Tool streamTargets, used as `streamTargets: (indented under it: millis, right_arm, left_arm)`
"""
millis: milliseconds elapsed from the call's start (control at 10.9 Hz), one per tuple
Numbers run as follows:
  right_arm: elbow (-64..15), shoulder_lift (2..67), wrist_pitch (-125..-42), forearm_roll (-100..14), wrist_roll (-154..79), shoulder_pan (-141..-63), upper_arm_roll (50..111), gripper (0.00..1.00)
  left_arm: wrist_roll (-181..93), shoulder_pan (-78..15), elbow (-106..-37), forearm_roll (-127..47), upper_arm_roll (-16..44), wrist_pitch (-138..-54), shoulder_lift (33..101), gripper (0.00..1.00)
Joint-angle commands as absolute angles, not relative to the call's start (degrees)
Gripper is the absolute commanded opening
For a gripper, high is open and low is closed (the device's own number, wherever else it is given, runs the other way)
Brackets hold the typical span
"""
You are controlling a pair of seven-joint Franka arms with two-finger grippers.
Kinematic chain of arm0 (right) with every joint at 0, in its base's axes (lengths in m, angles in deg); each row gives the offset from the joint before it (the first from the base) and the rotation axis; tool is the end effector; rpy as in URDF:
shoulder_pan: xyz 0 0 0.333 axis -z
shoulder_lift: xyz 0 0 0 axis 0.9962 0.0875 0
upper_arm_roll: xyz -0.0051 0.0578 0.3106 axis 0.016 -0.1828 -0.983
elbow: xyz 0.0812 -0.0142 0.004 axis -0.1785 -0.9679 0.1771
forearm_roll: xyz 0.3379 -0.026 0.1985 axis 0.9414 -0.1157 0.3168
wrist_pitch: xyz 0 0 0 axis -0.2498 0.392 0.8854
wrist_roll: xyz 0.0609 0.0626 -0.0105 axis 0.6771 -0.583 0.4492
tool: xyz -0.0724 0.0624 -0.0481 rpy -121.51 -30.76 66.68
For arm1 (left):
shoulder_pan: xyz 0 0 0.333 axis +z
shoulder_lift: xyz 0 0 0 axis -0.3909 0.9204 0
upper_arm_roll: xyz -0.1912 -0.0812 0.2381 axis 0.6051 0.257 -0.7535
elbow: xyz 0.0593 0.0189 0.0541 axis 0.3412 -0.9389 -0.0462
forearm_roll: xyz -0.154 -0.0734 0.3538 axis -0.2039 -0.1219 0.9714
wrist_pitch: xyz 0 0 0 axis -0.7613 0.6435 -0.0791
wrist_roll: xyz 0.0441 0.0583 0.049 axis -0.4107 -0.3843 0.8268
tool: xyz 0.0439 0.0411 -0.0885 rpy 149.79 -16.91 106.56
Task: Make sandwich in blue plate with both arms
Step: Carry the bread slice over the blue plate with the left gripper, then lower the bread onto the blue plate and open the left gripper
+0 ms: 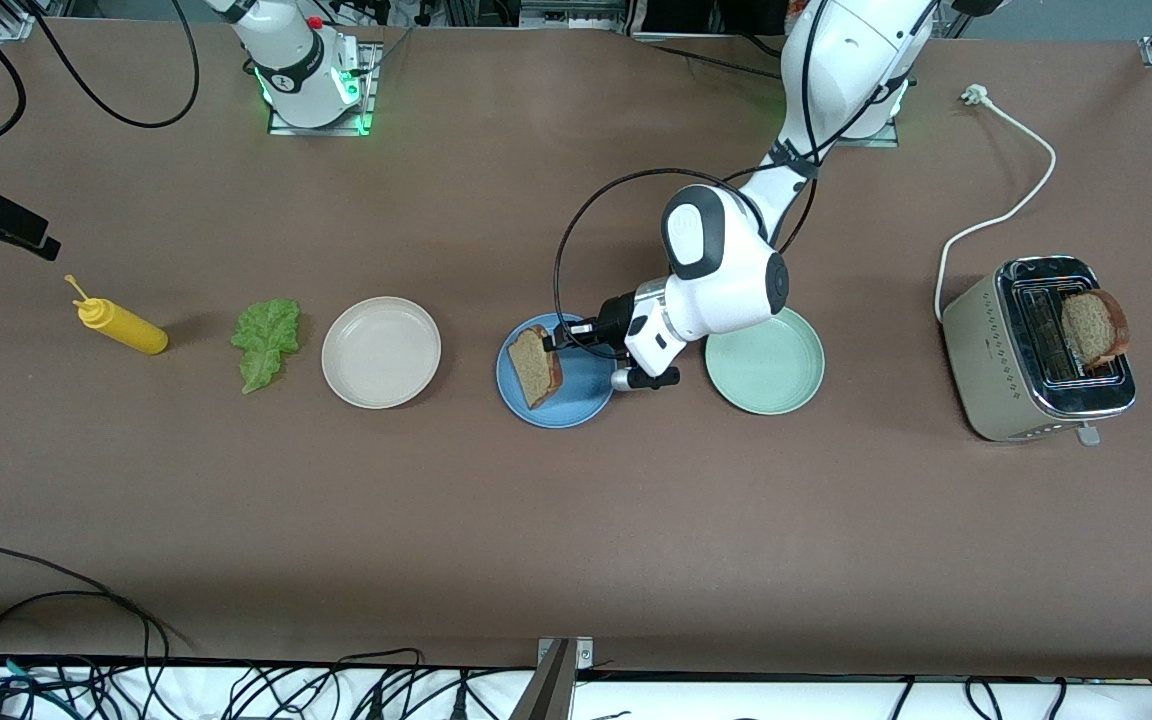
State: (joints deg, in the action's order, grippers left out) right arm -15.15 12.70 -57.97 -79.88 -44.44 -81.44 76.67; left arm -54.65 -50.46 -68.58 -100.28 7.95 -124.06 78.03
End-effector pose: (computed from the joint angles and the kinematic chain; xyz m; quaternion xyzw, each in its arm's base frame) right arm 0.5630 -0.0534 0.6106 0.9979 -0.0632 -0.0108 0.0015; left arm 0.5560 -0.4205 0.2493 0.8928 0.1300 -0.0616 0.4269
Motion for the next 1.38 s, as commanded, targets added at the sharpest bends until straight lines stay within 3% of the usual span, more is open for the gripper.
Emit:
streamTargets:
  millis: [0, 737, 829, 1013, 1106, 1290]
  right_arm:
    - [-13.78, 13.21, -57.20, -78.78, -43.95, -81.20, 76.72, 1.00]
    - [-13.69, 13.21, -57.20, -78.78, -43.86, -81.20, 76.80, 1.00]
    - [-13.78, 13.21, -57.20, -78.78, -43.86, -81.20, 76.80, 1.00]
    - [-13.69, 13.21, -57.20, -78.78, -43.95, -81.20, 76.80, 1.00]
    - [-13.78, 13.21, -57.20, -78.78, -43.95, -81.20, 76.80, 1.00]
    - [-13.69, 13.21, -57.29, -78.78, -43.95, -81.20, 76.80, 1.00]
  left_arm:
    - [-56.32, -51.40, -65.72, -101.49, 7.31, -124.93, 79.08, 0.00]
    - [-64.84, -50.61, -65.88, -102.37, 7.40, -126.24, 81.62, 0.00]
    - [-64.84, -50.17, -66.06, -102.37, 7.40, -126.24, 81.62, 0.10]
    - [-64.93, -49.56, -66.50, -102.37, 7.40, -126.24, 81.54, 0.49]
    - [-65.19, -49.47, -66.59, -102.11, 7.40, -126.24, 81.36, 0.99]
    - [-65.28, -49.12, -66.59, -101.85, 7.31, -126.24, 81.27, 1.00]
